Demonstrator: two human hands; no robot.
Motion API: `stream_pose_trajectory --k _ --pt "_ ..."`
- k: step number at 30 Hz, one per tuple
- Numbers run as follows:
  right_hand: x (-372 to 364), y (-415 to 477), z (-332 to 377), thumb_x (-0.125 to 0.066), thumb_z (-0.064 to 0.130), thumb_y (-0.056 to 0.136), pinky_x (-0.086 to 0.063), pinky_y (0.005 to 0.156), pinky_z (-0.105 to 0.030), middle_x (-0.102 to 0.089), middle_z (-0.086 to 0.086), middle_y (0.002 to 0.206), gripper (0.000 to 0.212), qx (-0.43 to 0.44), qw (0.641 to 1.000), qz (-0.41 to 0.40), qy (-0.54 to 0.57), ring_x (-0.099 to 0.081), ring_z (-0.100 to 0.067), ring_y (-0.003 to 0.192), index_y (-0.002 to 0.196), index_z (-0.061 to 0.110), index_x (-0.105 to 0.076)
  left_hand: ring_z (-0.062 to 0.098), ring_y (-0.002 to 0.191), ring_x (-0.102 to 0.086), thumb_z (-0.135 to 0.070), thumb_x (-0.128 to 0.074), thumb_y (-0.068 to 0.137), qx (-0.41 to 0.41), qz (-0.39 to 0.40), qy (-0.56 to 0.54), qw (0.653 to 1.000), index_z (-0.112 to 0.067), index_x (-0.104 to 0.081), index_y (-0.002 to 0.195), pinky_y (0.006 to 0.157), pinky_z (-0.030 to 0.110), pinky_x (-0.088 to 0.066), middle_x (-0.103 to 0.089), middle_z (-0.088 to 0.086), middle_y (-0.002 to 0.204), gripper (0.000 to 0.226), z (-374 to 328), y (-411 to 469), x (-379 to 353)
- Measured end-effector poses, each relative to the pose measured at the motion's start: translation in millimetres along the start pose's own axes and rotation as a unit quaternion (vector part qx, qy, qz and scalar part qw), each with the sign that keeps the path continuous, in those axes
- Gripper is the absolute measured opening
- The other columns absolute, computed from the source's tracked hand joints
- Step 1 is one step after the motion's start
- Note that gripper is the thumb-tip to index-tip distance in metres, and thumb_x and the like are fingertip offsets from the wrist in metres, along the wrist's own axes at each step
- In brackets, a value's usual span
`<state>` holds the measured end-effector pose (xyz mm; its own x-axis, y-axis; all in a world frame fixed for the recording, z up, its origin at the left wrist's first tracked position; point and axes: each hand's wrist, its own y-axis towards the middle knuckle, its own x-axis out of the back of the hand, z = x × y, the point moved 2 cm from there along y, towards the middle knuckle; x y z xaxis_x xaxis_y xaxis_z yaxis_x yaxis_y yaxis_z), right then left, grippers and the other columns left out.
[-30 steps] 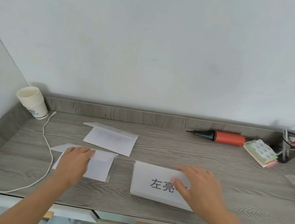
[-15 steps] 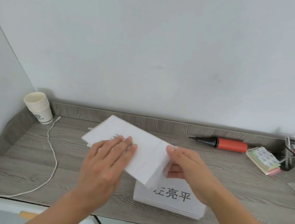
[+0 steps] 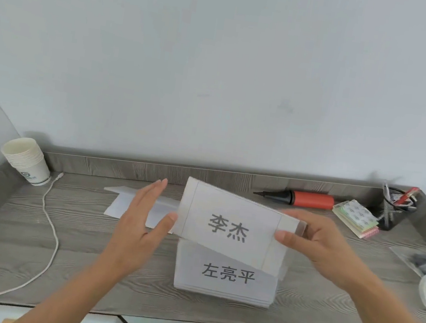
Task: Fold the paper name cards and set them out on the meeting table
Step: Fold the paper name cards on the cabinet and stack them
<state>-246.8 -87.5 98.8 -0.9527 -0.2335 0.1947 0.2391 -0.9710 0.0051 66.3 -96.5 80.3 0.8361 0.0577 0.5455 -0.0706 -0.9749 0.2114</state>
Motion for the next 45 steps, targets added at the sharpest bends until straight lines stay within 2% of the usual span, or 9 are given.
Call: stream_pose_trajectory --k 3,8,15,20,24,29,37,42,45 --pt "-5.5 -1.9 -24.0 -0.069 0.013 0.083 -0.054 0.094 -0.037 -0.074 -0.007 0.111 0.032 -0.026 0.999 0.034 -0.024 -0.068 -0.025 0.107 0.114 0.010 -0.068 0.008 0.136 -0.031 -0.054 -0.046 0.085 0.054 0.062 -0.042 0.996 -0.047 -0.023 0.142 0.113 0.041 -0.030 -0.025 -0.041 0.136 0.061 -0.7 4.3 -20.8" --pt "-9.5 -8.9 -56.8 -0.069 0.016 0.085 -0.053 0.095 -0.041 -0.073 -0.002 0.113 0.028 -0.059 0.996 0.042 -0.045 -0.067 -0.019 0.108 0.114 0.016 -0.070 0.005 0.136 -0.034 -0.041 -0.040 0.096 0.085 0.138 -0.068 0.984 -0.030 -0.034 0.143 0.115 0.040 -0.029 -0.039 -0.013 0.147 0.048 15.7 -8.9 -57.3" --pt "-12.1 -12.1 -79.5 -0.067 0.019 0.087 -0.056 0.085 -0.038 -0.071 0.005 0.108 0.025 -0.075 0.994 0.011 -0.082 -0.066 -0.013 0.100 0.110 0.028 -0.066 0.003 0.132 -0.036 -0.034 -0.034 0.100 0.067 0.129 -0.011 0.989 -0.025 -0.038 0.141 0.112 0.029 -0.029 -0.042 -0.013 0.141 0.043 22.3 -19.5 -72.4" --pt "-25.8 -15.8 -91.7 -0.059 0.060 0.075 -0.047 0.075 -0.024 -0.065 0.017 0.106 0.032 -0.071 0.994 -0.055 -0.065 -0.063 -0.007 0.096 0.104 0.047 -0.060 0.012 0.111 -0.057 -0.034 -0.043 0.098 0.157 0.096 -0.123 0.975 -0.023 -0.061 0.113 0.092 0.024 -0.043 -0.065 -0.002 0.114 0.026 25.8 0.6 -62.0" --pt "-31.9 -18.1 -93.3 -0.054 0.075 0.070 -0.051 0.076 -0.027 -0.062 0.013 0.113 0.051 -0.079 0.992 -0.072 -0.064 -0.064 -0.008 0.096 0.111 0.045 -0.054 0.031 0.092 -0.061 -0.028 -0.051 0.096 0.358 -0.081 -0.265 0.891 0.000 -0.053 0.117 0.074 0.034 -0.051 -0.061 0.020 0.105 0.035 74.3 45.7 -45.4" --pt "-27.5 -23.7 -97.9 -0.054 0.080 0.069 -0.043 0.106 -0.044 -0.052 0.019 0.135 0.063 -0.122 0.989 -0.048 -0.062 -0.050 -0.008 0.125 0.126 0.054 -0.044 0.042 0.115 -0.054 -0.024 -0.052 0.096 0.465 -0.110 -0.434 0.764 -0.003 -0.031 0.141 0.093 0.046 -0.048 -0.050 0.027 0.122 0.054 118.6 87.9 -39.5" --pt "-8.7 -28.7 -70.4 -0.051 0.075 0.071 -0.040 0.107 -0.034 -0.055 0.023 0.129 0.066 -0.087 0.984 -0.116 -0.107 -0.049 0.007 0.121 0.129 0.043 -0.049 0.036 0.122 -0.053 -0.001 -0.041 0.097 0.461 -0.142 -0.449 0.752 0.002 -0.041 0.134 0.084 0.037 -0.047 -0.056 0.024 0.117 0.038 119.4 97.5 -32.2" --pt "-8.6 -10.8 -17.9 -0.064 0.047 0.081 -0.053 0.085 -0.032 -0.072 0.013 0.098 0.028 -0.007 0.959 -0.256 -0.119 -0.065 -0.002 0.094 0.104 0.031 -0.067 0.023 0.083 -0.069 0.000 -0.047 0.094 0.355 -0.146 -0.559 0.735 -0.006 -0.051 0.123 0.072 0.033 -0.056 -0.067 0.013 0.098 0.030 50.6 72.6 8.8" --pt "-17.2 -2.9 12.5 -0.063 0.041 0.079 -0.053 0.068 -0.030 -0.076 -0.001 0.083 0.021 0.021 0.973 -0.226 -0.042 -0.070 -0.012 0.078 0.087 0.025 -0.073 0.019 0.079 -0.074 -0.002 -0.049 0.092 0.275 -0.045 -0.570 0.773 -0.011 -0.059 0.107 0.066 0.033 -0.061 -0.076 0.009 0.092 0.021 -10.4 51.6 0.9"
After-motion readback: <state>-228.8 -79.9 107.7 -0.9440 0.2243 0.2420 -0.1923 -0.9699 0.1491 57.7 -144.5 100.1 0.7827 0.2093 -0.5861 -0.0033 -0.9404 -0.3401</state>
